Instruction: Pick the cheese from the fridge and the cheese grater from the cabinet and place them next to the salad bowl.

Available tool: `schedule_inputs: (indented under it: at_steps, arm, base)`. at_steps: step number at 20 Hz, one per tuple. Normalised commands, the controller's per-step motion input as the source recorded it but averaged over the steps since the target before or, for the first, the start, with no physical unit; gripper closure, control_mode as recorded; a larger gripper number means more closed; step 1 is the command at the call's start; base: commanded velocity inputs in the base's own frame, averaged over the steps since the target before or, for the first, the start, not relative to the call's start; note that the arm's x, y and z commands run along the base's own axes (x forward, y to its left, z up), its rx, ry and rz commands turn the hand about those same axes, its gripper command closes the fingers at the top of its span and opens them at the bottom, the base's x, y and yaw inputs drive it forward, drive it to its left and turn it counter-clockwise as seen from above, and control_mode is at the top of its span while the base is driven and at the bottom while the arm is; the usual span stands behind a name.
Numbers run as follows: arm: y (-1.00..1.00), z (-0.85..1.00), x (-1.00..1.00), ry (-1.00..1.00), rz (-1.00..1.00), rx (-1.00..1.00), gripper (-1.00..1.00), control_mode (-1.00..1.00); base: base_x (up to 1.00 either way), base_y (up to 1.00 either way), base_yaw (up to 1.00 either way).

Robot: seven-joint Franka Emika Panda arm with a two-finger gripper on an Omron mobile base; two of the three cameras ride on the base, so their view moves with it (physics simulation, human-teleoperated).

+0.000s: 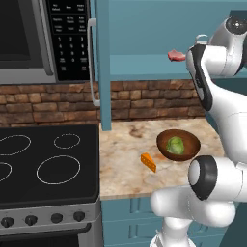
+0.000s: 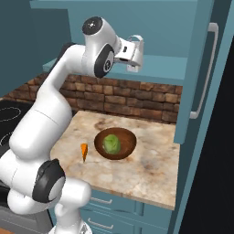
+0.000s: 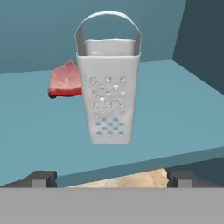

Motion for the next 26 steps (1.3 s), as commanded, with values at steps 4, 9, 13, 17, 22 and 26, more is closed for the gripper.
schedule_inputs:
  at_steps: [4,9,13,17,22,26]
  arm:
    - [-0.08,-0.19,0.19,0.00,0.00,0.00,-1.00,-1.00]
    - [-0.11,-0.03,0.30,0.00,0.00,0.00,-1.00,-1.00]
    - [0.00,0.00,0.22,0.00,0.00,0.00,-1.00,-1.00]
    - [-0.04,0.00,0.22,0.00,0.00,0.00,-1.00,-1.00]
    - [-0.10,-0.01,0.21,0.00,0.00,0.00,-1.00,-1.00]
    - [-0.09,-0.03,0.23,0.00,0.00,0.00,-1.00,-1.00]
  base:
    - [0.00,0.00,0.00]
    - [0.00,0.00,0.00]
    - [0.00,0.00,0.00]
    - [0.00,0.00,0.00]
    - [0.00,0.00,0.00]
    - [0.00,0.00,0.00]
